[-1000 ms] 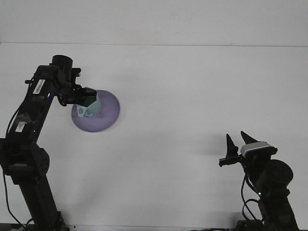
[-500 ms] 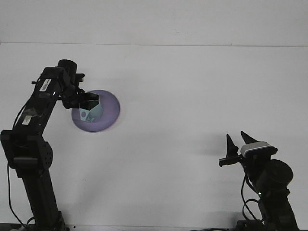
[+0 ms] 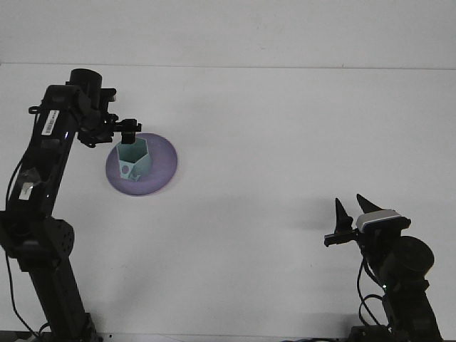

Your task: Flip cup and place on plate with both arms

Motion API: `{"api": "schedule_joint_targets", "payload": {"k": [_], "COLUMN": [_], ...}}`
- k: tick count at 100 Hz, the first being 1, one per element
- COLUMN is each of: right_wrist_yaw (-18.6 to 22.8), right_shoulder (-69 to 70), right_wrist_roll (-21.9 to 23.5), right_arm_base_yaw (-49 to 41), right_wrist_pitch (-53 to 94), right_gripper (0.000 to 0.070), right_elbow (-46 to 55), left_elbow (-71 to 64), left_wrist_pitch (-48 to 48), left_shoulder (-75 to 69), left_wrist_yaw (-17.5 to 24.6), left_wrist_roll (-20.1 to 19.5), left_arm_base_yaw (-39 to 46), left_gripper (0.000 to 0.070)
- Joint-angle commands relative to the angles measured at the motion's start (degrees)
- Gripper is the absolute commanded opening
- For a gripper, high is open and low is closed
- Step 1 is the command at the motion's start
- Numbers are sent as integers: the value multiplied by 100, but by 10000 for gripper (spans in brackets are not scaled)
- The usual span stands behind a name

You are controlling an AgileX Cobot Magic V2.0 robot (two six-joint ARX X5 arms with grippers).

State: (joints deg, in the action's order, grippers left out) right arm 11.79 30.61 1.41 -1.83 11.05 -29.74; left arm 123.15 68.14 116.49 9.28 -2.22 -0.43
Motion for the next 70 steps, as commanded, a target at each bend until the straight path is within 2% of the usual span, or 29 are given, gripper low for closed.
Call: {"api": "schedule_joint_targets", "payload": {"k": [1, 8, 12, 16, 24, 25, 28, 33, 52, 70], "right_wrist_yaw": [-26, -26, -26, -39, -140, -144, -142, -157, -293, -280], "right_shoulder": [20, 20, 20, 20, 20, 20, 20, 20, 20, 20], "right_wrist_roll": [42, 26, 24, 22, 20, 15, 2, 4, 11, 31], "right_arm_base_yaw": [-9, -9, -9, -7, -4, -4, -2, -2, 24, 46], "right_wrist_pitch": [-87, -155, -195, -238, -306, -319, -341, -376, -420, -396], "right_gripper": [339, 338, 336, 314, 201, 183, 122, 1, 0, 0], "right_elbow": [-24, -24, -24, -24, -26, -26, -26, -37, -175, -260], "left_elbow": [188, 186, 186, 186, 184, 184, 181, 179, -376, -2511], "left_wrist_pitch": [103, 129, 120, 118, 118, 118, 109, 109, -72, -1252], "left_shoulder": [-302, -638, -857, -1078, -1539, -1598, -1766, -2044, -3132, -4704], "left_wrist_yaw": [35, 37, 37, 37, 37, 37, 37, 37, 31, 13], "left_wrist_roll": [-15, -15, -15, -15, -22, -28, -33, -35, -177, -334], "left_arm_base_yaw": [11, 11, 11, 11, 9, 9, 9, 11, 11, 9], "left_gripper": [426, 419, 387, 297, 14, 0, 19, 12, 12, 12]}}
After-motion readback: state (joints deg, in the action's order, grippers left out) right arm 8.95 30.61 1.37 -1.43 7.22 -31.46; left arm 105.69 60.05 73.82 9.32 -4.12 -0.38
